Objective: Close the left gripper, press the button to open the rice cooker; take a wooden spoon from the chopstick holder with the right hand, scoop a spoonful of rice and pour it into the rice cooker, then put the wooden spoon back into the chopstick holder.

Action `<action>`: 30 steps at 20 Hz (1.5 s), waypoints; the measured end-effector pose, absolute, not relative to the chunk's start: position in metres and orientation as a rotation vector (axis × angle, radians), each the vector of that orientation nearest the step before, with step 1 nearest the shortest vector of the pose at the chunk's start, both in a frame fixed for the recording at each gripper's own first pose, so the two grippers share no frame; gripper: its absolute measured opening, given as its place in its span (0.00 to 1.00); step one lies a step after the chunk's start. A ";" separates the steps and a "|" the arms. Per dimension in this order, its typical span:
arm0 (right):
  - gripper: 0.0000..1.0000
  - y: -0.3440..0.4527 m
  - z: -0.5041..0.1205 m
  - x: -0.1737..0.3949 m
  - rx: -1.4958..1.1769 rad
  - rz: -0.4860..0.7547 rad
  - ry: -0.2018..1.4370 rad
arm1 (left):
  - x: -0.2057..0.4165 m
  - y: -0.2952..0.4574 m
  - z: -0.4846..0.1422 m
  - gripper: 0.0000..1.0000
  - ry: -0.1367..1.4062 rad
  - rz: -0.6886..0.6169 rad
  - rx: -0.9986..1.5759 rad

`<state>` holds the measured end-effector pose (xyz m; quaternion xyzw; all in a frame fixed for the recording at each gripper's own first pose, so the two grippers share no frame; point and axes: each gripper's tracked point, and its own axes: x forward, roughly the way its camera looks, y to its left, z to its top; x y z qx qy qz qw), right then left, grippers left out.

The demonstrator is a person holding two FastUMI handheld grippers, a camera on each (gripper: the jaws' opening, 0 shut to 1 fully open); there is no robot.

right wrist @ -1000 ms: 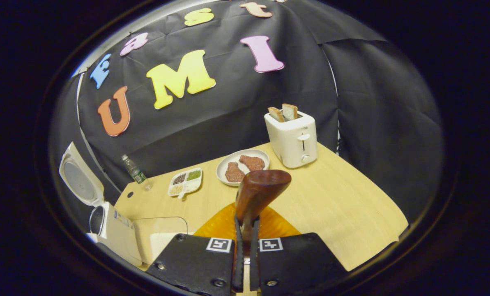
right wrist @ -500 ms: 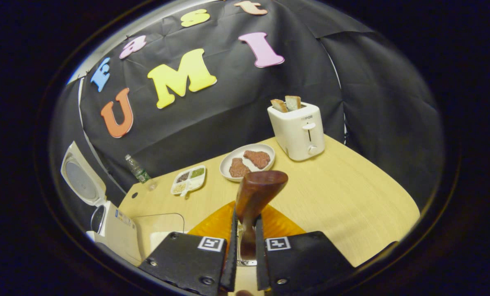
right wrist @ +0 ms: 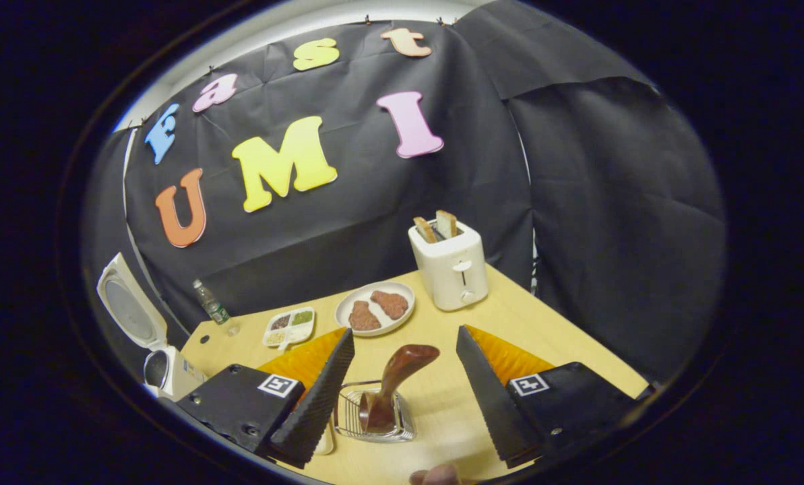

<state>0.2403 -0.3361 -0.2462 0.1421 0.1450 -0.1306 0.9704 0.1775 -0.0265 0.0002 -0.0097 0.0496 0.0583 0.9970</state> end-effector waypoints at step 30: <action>0.99 -0.187 -0.121 0.168 0.213 0.028 0.215 | 0.368 0.074 -0.055 0.95 0.364 0.277 -0.038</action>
